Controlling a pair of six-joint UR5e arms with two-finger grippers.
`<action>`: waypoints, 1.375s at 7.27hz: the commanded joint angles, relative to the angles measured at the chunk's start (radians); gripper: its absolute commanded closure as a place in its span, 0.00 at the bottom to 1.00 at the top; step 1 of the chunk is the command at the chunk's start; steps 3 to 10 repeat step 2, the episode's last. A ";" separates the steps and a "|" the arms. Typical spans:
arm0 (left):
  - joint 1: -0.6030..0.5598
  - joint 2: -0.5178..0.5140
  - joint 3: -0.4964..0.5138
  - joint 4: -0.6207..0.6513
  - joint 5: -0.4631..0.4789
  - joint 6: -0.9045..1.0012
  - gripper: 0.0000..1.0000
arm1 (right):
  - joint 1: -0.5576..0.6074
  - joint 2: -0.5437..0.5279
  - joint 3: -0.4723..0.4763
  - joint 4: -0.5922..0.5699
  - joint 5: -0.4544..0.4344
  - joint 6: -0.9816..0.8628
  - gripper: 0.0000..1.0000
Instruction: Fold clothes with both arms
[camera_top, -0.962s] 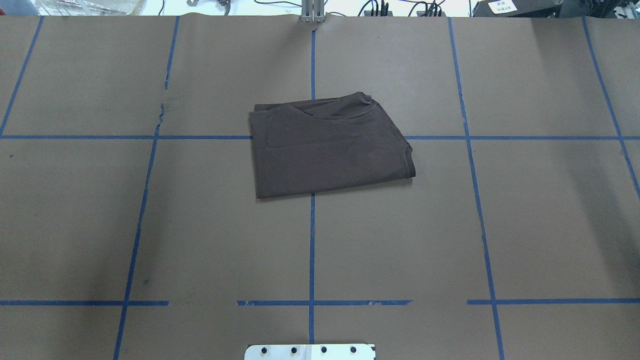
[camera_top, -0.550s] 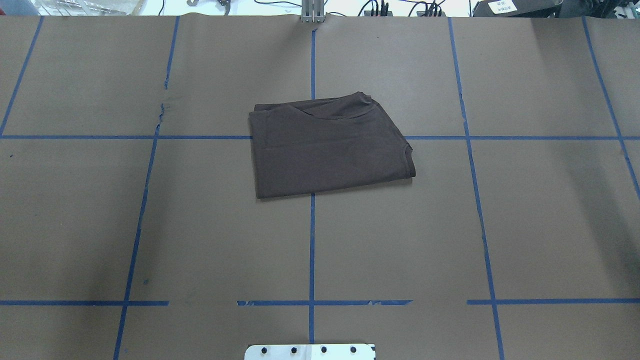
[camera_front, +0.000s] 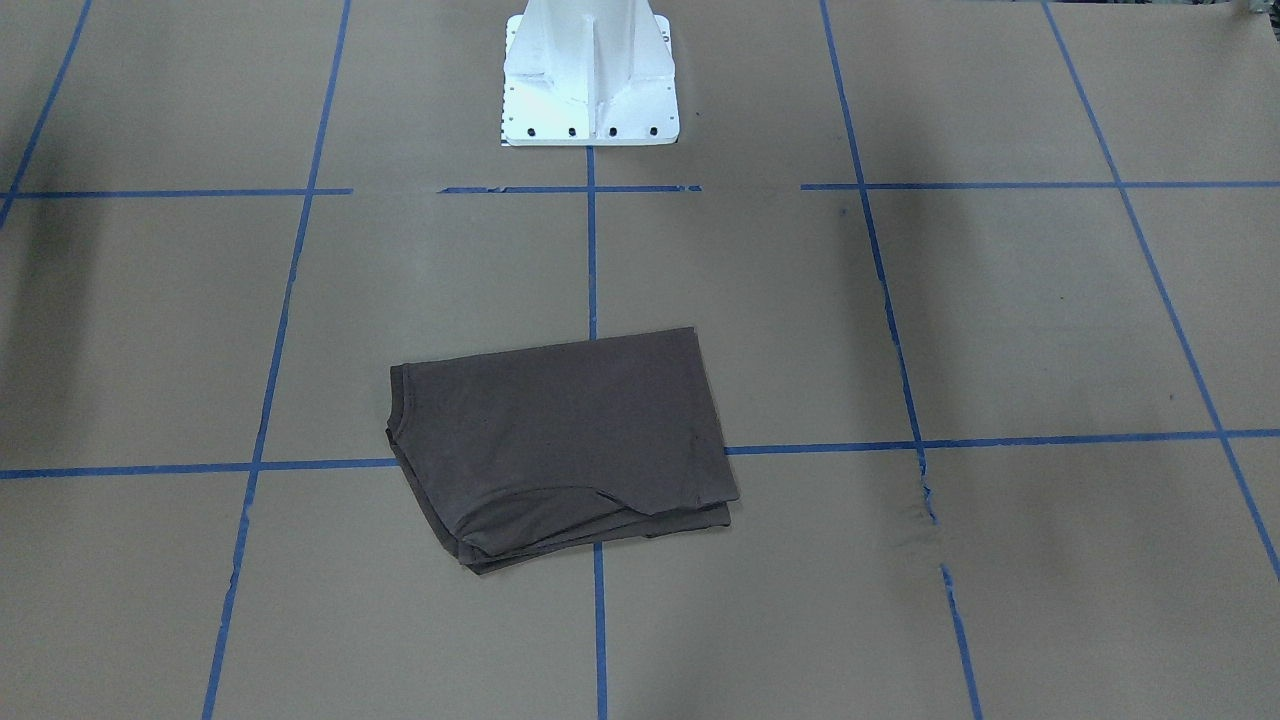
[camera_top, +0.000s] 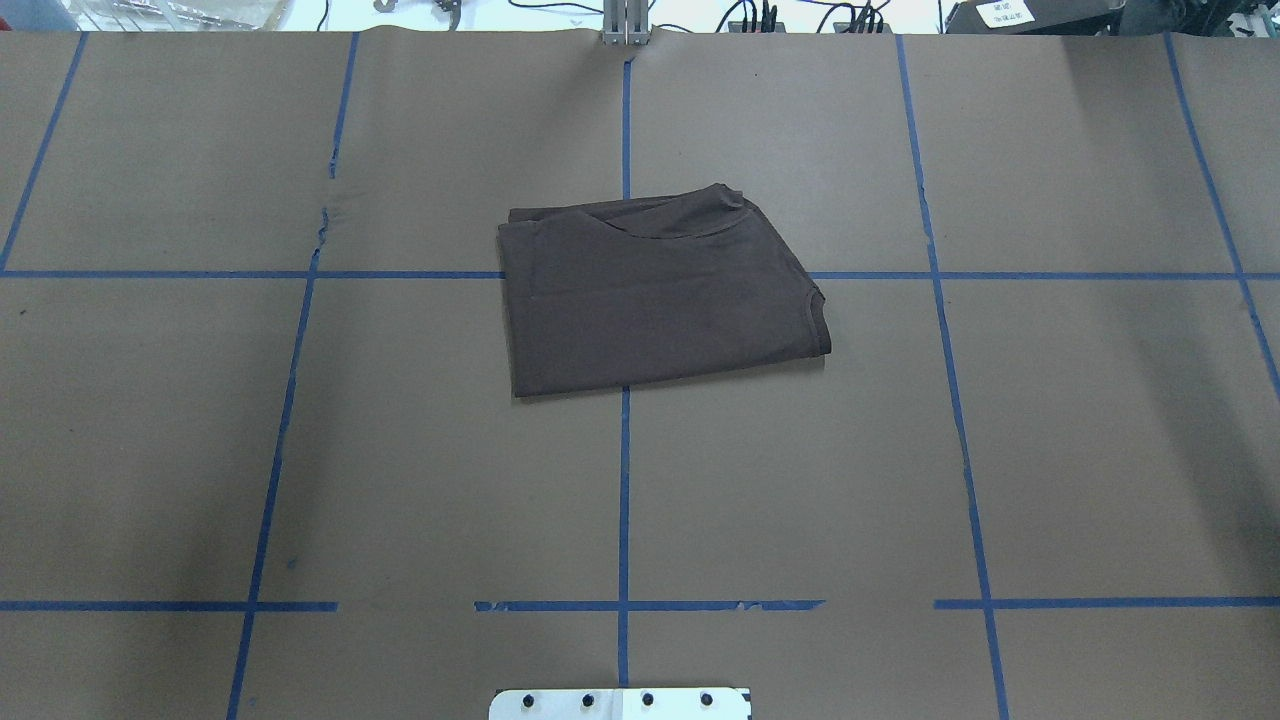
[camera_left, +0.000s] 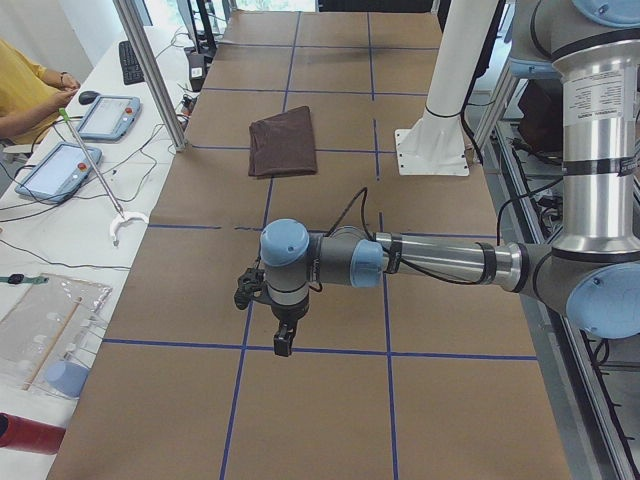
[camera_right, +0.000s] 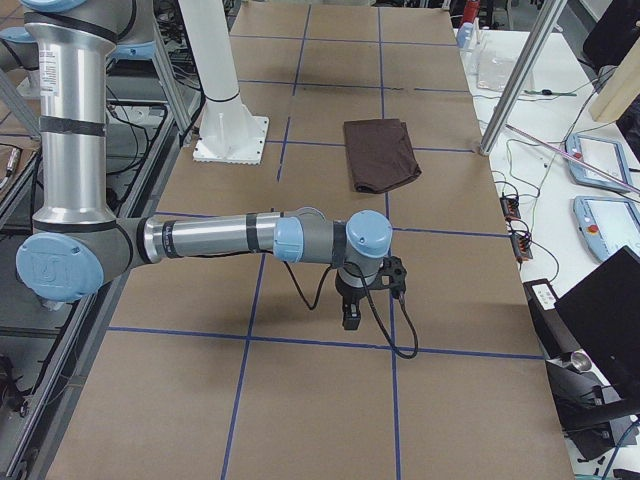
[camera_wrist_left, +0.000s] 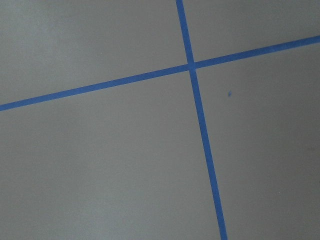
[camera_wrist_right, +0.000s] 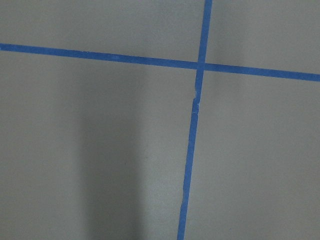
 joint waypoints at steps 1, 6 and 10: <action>0.003 -0.005 -0.002 -0.001 -0.002 0.001 0.00 | -0.004 -0.001 0.000 0.000 0.001 0.001 0.00; 0.003 -0.012 -0.002 0.000 0.000 0.001 0.00 | -0.005 -0.001 -0.002 0.000 0.001 0.002 0.00; 0.003 -0.012 -0.002 0.000 0.000 0.001 0.00 | -0.005 -0.001 -0.002 0.000 0.001 0.002 0.00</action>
